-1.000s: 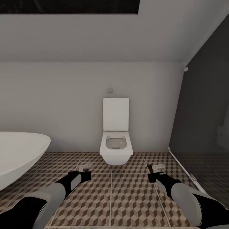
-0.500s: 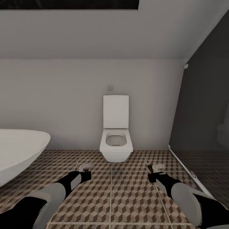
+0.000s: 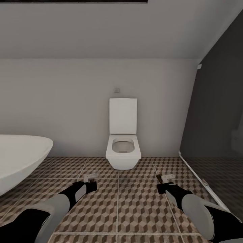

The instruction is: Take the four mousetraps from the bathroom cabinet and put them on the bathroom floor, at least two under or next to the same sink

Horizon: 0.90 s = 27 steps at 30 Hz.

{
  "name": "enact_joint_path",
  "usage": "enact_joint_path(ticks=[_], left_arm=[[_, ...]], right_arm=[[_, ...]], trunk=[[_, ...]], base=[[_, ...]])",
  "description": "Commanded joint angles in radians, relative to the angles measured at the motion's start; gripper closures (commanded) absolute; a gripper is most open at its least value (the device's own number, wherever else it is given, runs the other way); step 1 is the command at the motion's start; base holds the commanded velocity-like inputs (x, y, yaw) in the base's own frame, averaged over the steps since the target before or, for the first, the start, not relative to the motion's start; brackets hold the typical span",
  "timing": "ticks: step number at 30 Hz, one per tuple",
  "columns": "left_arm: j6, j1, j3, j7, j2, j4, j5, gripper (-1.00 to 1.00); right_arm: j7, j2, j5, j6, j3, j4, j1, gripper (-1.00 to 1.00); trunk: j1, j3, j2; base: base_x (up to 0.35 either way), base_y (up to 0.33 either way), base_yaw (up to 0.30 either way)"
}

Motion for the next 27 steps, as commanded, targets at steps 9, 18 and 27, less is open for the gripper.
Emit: enact_joint_path(ticks=[9, 18, 27], left_arm=[[0.006, -0.001, -0.008, 0.001, 0.0, -0.002, 0.006, 1.0], [0.004, 0.0, -0.008, 0.002, 0.001, -0.002, 0.006, 1.0], [0.001, -0.001, -0.008, 0.001, 0.001, -0.005, 0.007, 1.0]], right_arm=[[-0.003, -0.001, 0.01, 0.003, -0.008, 0.0, -0.001, 1.0], [-0.003, -0.001, 0.012, 0.003, -0.008, 0.0, -0.001, 1.0], [-0.002, -0.004, 0.013, -0.014, -0.008, 0.0, -0.001, 1.0]], trunk=[[0.004, -0.036, -0.003], [0.008, -0.071, -0.005], [0.01, -0.09, -0.006]], base=[[0.0, 0.0, 0.0], [0.0, 0.0, 0.0], [0.0, 0.0, 0.0]])
